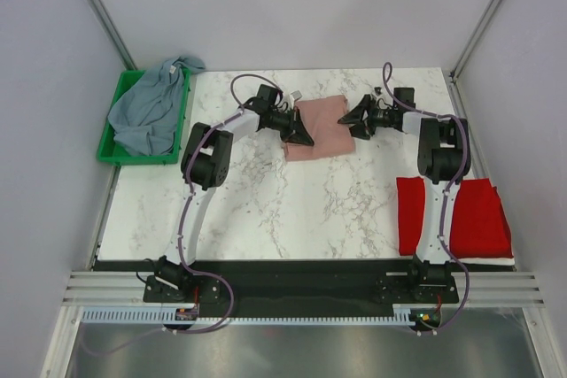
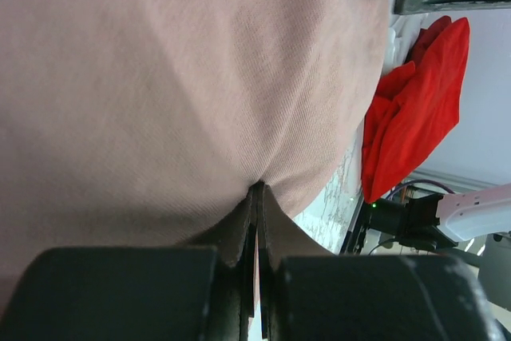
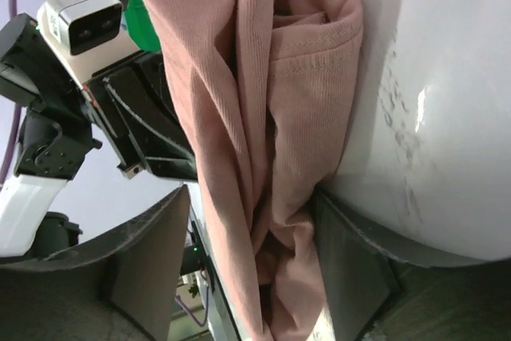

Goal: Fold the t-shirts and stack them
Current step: Neatly place the folded tshirt to the corner

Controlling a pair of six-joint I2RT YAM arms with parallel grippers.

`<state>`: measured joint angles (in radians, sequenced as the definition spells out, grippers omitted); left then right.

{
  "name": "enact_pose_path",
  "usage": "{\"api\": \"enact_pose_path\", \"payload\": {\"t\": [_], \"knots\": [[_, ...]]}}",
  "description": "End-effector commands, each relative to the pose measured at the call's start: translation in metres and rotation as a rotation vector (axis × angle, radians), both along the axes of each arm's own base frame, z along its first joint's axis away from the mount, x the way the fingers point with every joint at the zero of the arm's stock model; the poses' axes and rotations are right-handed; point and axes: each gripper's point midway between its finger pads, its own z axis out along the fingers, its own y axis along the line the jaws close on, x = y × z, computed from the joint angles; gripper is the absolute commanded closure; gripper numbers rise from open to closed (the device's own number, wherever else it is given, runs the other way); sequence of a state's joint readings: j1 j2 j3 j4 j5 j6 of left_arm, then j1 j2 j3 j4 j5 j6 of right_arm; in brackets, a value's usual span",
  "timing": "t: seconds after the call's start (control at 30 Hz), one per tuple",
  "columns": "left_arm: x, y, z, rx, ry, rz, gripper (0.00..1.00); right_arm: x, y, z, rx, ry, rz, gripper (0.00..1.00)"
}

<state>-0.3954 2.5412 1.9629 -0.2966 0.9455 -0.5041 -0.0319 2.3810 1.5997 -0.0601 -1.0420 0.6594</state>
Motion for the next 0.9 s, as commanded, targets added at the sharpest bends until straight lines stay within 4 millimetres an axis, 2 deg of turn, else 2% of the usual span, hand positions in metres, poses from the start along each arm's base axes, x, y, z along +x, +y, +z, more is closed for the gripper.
{"api": "enact_pose_path", "payload": {"t": [0.0, 0.03, 0.17, 0.27, 0.33, 0.4, 0.43, 0.47, 0.5, 0.53, 0.6, 0.63, 0.7, 0.73, 0.77, 0.8, 0.83, 0.87], "knots": [[0.003, -0.005, 0.001, -0.004, -0.006, 0.007, 0.98, -0.002, 0.015, -0.066, -0.137, 0.078, -0.054, 0.31], [0.004, -0.004, 0.003, -0.005, -0.011, 0.007, 0.98, -0.002, 0.023, -0.066, -0.143, 0.070, -0.043, 0.33], [0.007, -0.002, 0.006, 0.002, -0.024, 0.014, 0.98, 0.000, 0.028, -0.063, -0.160, 0.060, -0.045, 0.44], [0.008, 0.004, 0.010, 0.012, -0.036, 0.019, 0.98, 0.000, 0.025, -0.060, -0.181, 0.043, -0.042, 0.61], [0.010, 0.012, 0.017, 0.025, -0.059, 0.029, 0.98, 0.002, 0.022, -0.055, -0.192, 0.015, -0.028, 0.80], [0.009, 0.021, 0.024, 0.040, -0.085, 0.028, 0.98, 0.003, 0.019, -0.040, -0.212, -0.013, -0.004, 1.00], [0.015, 0.030, 0.040, 0.045, -0.122, 0.046, 0.98, 0.006, 0.016, -0.025, -0.241, -0.087, 0.026, 1.00], [0.016, 0.037, 0.046, 0.059, -0.132, 0.055, 0.97, -0.001, 0.015, -0.020, -0.262, -0.075, 0.051, 1.00], [0.019, 0.044, 0.053, 0.066, -0.158, 0.059, 0.91, -0.003, 0.014, -0.012, -0.280, -0.088, 0.066, 1.00], [0.028, 0.058, 0.062, 0.081, -0.220, 0.067, 0.89, -0.002, 0.011, 0.007, -0.294, -0.129, 0.080, 1.00], [0.039, 0.074, 0.085, 0.109, -0.308, 0.083, 0.85, -0.020, 0.004, 0.016, -0.307, -0.110, 0.132, 1.00], [0.049, 0.090, 0.090, 0.132, -0.334, 0.115, 0.85, -0.038, 0.002, 0.024, -0.311, -0.062, 0.159, 1.00], [0.063, 0.111, 0.108, 0.148, -0.406, 0.142, 0.84, -0.057, -0.005, 0.025, -0.341, -0.071, 0.221, 1.00], [0.069, 0.118, 0.111, 0.161, -0.424, 0.156, 0.84, -0.069, -0.009, 0.037, -0.352, -0.066, 0.232, 1.00], [0.075, 0.123, 0.119, 0.168, -0.450, 0.171, 0.84, -0.082, -0.014, 0.032, -0.380, -0.055, 0.246, 1.00], [0.080, 0.133, 0.122, 0.178, -0.468, 0.188, 0.84, -0.088, -0.021, 0.046, -0.397, -0.075, 0.231, 1.00], [0.084, 0.137, 0.126, 0.178, -0.483, 0.194, 0.83, -0.095, -0.022, 0.048, -0.404, -0.071, 0.229, 1.00], [0.087, 0.141, 0.131, 0.175, -0.496, 0.200, 0.83, -0.111, -0.022, 0.043, -0.401, -0.037, 0.233, 1.00]]}}
